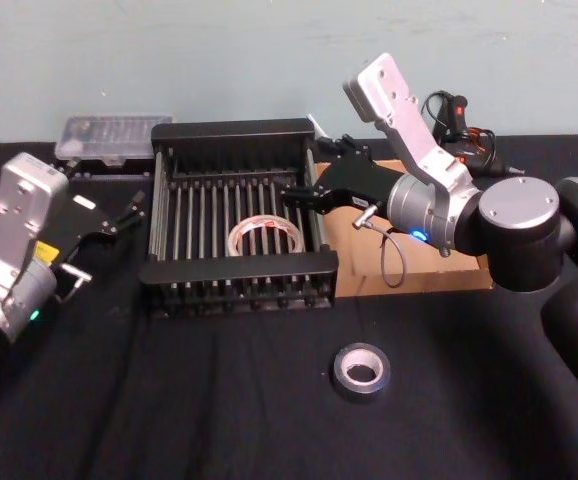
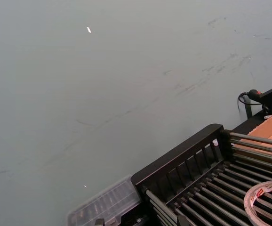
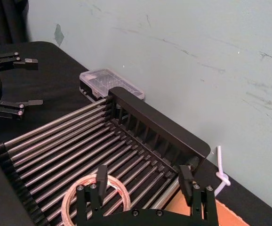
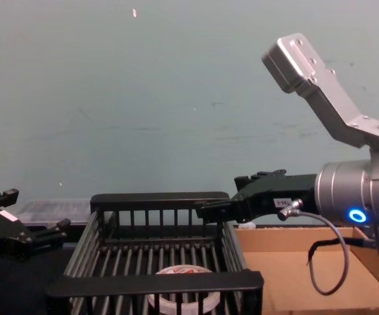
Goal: Pick up the white tape and place it into the black box , Pick up the silver tape and place it into the brown box.
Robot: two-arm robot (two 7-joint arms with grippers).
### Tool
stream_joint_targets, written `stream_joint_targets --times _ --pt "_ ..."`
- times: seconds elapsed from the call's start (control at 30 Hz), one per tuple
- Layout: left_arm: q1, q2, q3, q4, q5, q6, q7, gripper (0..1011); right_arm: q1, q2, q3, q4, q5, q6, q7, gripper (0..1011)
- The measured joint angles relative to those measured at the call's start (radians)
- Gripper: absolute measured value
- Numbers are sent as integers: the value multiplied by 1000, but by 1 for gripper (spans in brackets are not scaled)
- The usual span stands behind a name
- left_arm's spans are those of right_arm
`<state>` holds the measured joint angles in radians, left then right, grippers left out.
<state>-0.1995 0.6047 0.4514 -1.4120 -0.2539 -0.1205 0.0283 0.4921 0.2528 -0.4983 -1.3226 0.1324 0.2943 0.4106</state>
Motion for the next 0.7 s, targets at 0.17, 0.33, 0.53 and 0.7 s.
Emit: stream_joint_targets --times 0.17,0.33,0.53,0.7 --pt "0 0 0 0 0 0 0 1001 0 0 0 0 0 0 0 1003" --pt "0 0 0 0 0 0 0 1001 0 0 0 0 0 0 0 1003" --pt "0 0 0 0 0 0 0 1001 -4 1 2 -6 -2 0 -4 1003" --pt "0 0 0 0 0 0 0 1001 -20 13 23 -40 -3 11 -15 1002"
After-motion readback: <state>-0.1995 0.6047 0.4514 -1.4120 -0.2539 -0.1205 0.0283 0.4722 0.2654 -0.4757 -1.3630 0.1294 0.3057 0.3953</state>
